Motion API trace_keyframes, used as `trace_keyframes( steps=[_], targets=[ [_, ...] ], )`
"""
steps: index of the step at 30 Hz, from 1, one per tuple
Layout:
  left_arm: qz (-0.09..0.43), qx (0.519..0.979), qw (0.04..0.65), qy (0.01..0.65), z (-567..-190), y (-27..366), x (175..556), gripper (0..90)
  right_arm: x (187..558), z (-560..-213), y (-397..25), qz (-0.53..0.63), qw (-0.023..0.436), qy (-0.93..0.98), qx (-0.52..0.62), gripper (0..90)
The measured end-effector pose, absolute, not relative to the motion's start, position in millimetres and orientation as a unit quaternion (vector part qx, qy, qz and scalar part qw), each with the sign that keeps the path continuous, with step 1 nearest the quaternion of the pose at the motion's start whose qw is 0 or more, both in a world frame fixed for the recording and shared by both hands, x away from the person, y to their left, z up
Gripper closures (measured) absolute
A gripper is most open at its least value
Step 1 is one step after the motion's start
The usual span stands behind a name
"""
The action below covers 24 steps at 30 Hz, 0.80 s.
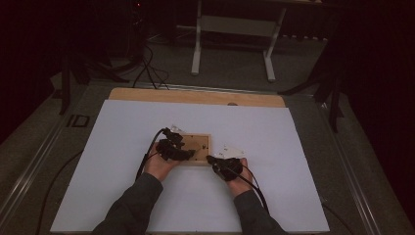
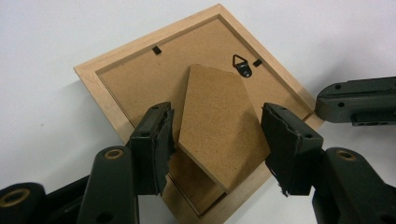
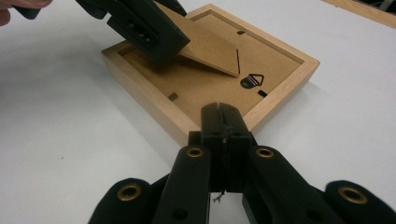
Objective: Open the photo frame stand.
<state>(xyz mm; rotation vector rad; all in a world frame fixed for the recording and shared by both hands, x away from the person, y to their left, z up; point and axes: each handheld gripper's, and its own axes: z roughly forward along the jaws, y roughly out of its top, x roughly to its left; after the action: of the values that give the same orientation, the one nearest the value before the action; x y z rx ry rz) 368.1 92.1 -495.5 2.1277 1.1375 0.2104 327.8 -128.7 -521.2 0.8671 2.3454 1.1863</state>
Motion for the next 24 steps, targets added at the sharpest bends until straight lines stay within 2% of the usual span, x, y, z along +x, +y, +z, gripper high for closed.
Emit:
trace_keyframes(
  steps=[6, 24],
  targets=[
    [0.058, 0.821, 0.361, 0.438, -497.7, 93.7, 370.7, 50.2, 327.8, -521.2, -128.7, 0.421, 0.186, 0.833, 0.308, 89.9],
    [-0.004, 0.796, 0.394, 0.46, -497.9, 103.1, 377.6, 51.0, 327.9, -521.1, -128.8, 0.421, 0.186, 0.833, 0.306, 89.8]
  ],
)
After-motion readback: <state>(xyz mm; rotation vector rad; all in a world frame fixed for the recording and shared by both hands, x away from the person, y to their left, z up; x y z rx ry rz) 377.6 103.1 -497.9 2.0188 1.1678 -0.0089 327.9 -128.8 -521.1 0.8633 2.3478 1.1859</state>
